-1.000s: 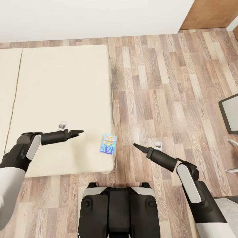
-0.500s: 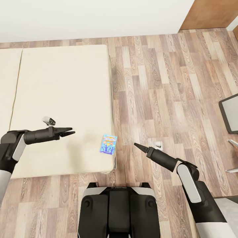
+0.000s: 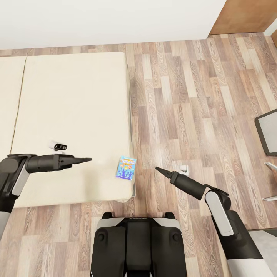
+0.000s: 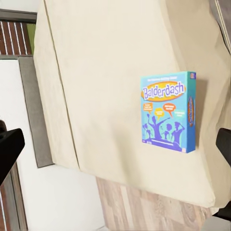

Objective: Put all the toys in the child's room - the three board games (two on the bed and one on the table), the two jigsaw puzzles on the table, and the tennis ball on the table - inside the toy box on the table in the child's room.

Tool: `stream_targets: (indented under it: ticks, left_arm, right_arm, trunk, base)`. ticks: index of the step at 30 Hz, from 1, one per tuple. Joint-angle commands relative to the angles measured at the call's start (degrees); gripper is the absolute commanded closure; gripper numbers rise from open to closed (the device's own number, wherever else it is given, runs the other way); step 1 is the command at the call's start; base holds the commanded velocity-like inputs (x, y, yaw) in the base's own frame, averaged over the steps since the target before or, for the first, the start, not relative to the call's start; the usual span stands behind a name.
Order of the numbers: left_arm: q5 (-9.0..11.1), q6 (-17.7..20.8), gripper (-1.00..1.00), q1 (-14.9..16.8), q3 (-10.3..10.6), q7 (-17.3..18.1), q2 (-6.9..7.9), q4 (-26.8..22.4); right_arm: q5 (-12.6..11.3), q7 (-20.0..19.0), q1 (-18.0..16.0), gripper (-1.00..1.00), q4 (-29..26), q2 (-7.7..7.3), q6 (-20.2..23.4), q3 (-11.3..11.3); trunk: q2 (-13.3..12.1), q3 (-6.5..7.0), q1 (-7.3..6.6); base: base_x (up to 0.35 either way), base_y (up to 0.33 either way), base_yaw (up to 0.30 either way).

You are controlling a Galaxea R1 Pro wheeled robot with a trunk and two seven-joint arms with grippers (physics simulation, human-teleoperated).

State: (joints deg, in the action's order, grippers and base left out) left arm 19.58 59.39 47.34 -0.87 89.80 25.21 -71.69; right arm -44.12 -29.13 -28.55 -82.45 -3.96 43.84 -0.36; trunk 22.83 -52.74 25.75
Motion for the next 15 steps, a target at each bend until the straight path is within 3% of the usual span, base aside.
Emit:
stream_targets:
  ticks: [1,15]
  left_arm:
    - [0.00,0.61,-1.00,-0.14,0.02,0.20,0.00,-0.32]
    - [-0.03,0.31,-1.00,-1.00,-0.13,0.20,-0.38,-1.26]
  right_arm:
    - [-0.21,-0.11,-0.02,-1.00,-0.10,-0.04,0.29,-0.03]
    - [-0.05,-0.59,-0.01,-1.00,-0.43,0.40,-0.20,0.36]
  trunk:
    - [0.09,-0.06,0.03]
    - [0.09,-0.06,0.03]
  base:
    - [0.000,0.000,0.000]
    - [0.000,0.000,0.000]
